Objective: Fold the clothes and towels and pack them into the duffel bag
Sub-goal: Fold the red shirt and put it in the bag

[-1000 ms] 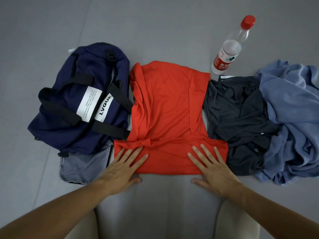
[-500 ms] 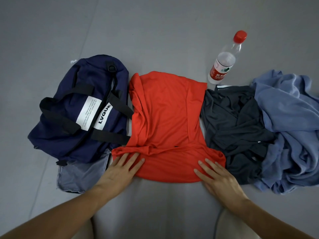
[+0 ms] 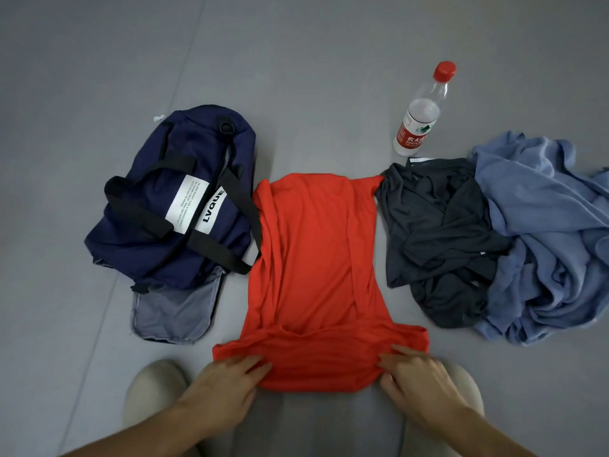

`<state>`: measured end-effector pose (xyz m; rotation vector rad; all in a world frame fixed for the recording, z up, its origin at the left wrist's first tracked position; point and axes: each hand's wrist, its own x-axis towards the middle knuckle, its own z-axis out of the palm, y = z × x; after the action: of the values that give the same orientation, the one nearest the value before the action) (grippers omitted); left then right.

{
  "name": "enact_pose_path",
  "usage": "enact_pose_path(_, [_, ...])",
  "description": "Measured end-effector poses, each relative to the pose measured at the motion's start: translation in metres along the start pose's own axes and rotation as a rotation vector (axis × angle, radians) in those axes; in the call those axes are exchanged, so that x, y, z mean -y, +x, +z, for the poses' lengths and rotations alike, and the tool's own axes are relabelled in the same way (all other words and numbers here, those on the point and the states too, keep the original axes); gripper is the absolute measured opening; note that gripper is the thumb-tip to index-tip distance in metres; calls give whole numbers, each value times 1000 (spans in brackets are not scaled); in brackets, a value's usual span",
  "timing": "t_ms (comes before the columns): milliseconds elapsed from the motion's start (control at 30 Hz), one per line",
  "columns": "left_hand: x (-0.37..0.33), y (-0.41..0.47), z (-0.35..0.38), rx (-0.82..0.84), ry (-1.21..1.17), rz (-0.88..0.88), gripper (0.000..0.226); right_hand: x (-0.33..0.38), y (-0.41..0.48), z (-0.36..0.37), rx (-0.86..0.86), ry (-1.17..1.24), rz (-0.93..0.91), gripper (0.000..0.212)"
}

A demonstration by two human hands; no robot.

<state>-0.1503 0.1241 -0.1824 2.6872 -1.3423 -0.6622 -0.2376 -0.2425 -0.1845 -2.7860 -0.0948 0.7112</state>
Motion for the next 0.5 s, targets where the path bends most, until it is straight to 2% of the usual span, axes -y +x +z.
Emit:
enact_pose_path(100, [19,24,-36,-93,-81,-138,34,0,16,-31,-55,76,108,22])
enact_pose_path(233, [67,80,-83,-127,-224,-268,52,-16,79,-78,-241,114,142,20])
enact_pose_path(300, [90,109,-102,-237,-147,-272,42,-24,116,-90,-289,95,147,21])
enact_pose_path(367, [107,130,-109,-354,51,-274,33,-35,147,-97,-338,86,144,30])
enact_pose_path(433, [109,140,-103,-378,186,-245,43,-41,166,-95,-395,-24,75,44])
enact_pose_path(500, [95,142,-84,-329,201,-120,59,-34,168,-79,-406,-145,-80,49])
